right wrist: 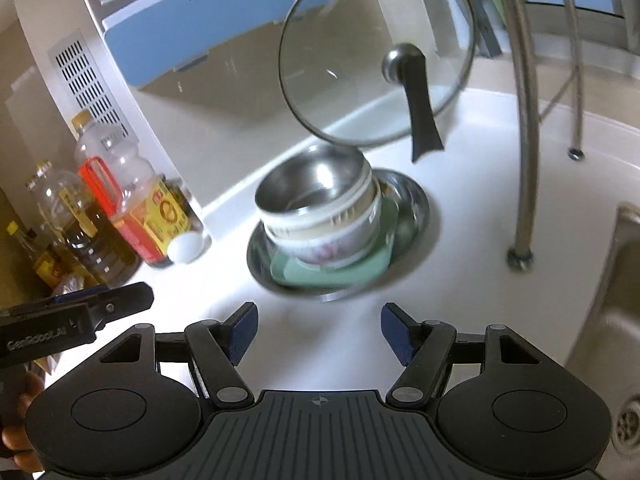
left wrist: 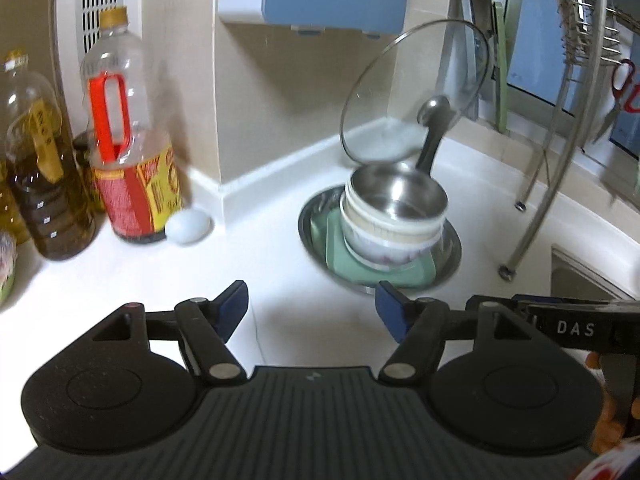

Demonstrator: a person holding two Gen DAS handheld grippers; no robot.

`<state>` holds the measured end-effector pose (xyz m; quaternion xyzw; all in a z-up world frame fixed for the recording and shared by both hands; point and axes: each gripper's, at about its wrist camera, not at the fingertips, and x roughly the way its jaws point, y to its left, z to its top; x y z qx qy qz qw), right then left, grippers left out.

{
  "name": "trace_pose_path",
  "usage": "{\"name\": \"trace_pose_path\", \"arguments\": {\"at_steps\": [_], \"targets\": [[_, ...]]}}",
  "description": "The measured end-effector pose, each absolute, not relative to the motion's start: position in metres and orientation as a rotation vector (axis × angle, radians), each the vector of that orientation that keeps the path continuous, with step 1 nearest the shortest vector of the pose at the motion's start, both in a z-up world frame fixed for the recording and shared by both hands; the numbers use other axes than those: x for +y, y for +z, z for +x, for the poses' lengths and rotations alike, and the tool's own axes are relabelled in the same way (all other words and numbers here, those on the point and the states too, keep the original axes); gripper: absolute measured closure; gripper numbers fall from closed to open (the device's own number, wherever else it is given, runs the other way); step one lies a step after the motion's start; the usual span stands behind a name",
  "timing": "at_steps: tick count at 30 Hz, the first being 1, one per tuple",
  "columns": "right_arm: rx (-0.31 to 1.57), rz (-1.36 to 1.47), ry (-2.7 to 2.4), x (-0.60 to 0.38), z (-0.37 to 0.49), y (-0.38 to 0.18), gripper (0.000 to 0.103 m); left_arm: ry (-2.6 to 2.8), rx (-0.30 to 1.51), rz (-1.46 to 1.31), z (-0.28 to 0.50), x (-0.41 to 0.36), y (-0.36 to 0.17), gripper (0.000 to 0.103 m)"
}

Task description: Organize plates and bowls

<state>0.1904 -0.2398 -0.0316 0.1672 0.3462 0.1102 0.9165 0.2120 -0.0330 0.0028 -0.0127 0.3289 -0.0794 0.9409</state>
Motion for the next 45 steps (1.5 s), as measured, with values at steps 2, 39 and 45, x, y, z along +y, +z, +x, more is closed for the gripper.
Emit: {"name": "trace_pose_path", "arguments": {"at_steps": [2, 39, 45], "targets": [[0.716, 0.335, 0.207, -0.234, 0.178, -0.030, 0.035, -0.160, 0.688, -0.014, 0.201, -0.029, 0.001, 0.036], [0.811, 0.262, 0.107, -0.103, 0.006, -0.013, 0.035, -0.259, 0.805, 0.015, 0.052, 0.054, -0.015, 0.039], [0.814, 0.264, 0.105, -0.112, 0.004, -0.012, 0.035, -0.264, 0.808, 0.023, 0.053, 0.043, -0.014, 0.039]]}}
